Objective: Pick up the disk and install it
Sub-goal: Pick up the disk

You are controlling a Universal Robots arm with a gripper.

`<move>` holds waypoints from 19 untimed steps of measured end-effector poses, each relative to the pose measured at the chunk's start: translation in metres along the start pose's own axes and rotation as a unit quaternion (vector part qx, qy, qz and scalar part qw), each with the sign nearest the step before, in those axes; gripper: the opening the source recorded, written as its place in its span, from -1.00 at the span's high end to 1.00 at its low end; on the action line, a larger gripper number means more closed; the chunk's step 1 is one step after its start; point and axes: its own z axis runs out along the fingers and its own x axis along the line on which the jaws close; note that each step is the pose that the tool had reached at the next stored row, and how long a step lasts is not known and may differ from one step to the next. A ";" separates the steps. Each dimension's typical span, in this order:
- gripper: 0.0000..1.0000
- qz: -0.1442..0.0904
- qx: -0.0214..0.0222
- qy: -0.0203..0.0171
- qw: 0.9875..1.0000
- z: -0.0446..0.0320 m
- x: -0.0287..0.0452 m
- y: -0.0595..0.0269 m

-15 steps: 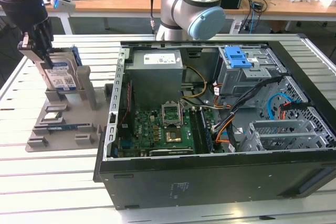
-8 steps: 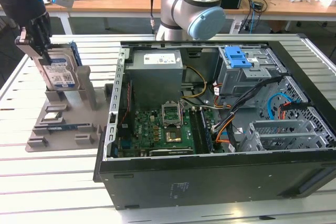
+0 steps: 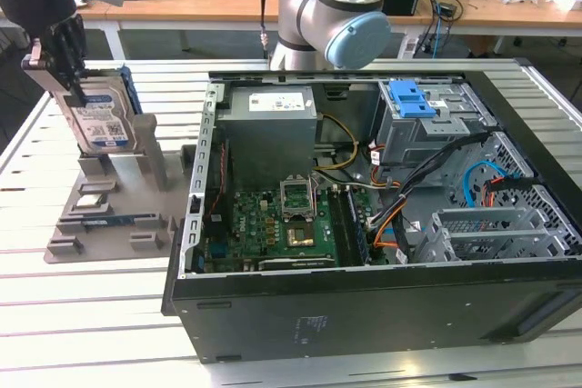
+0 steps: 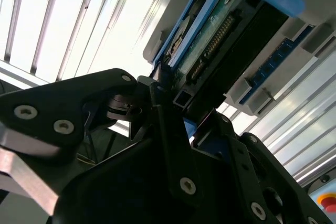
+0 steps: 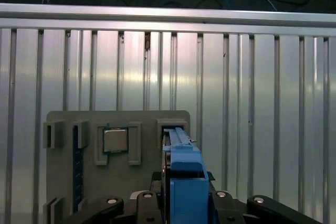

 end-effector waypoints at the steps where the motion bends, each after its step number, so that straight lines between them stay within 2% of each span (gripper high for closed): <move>1: 0.26 0.000 0.000 0.000 1.000 -0.0009 0.0000 0.0001; 19: 0.26 0.000 0.000 0.000 1.000 -0.0253 -0.0010 0.0010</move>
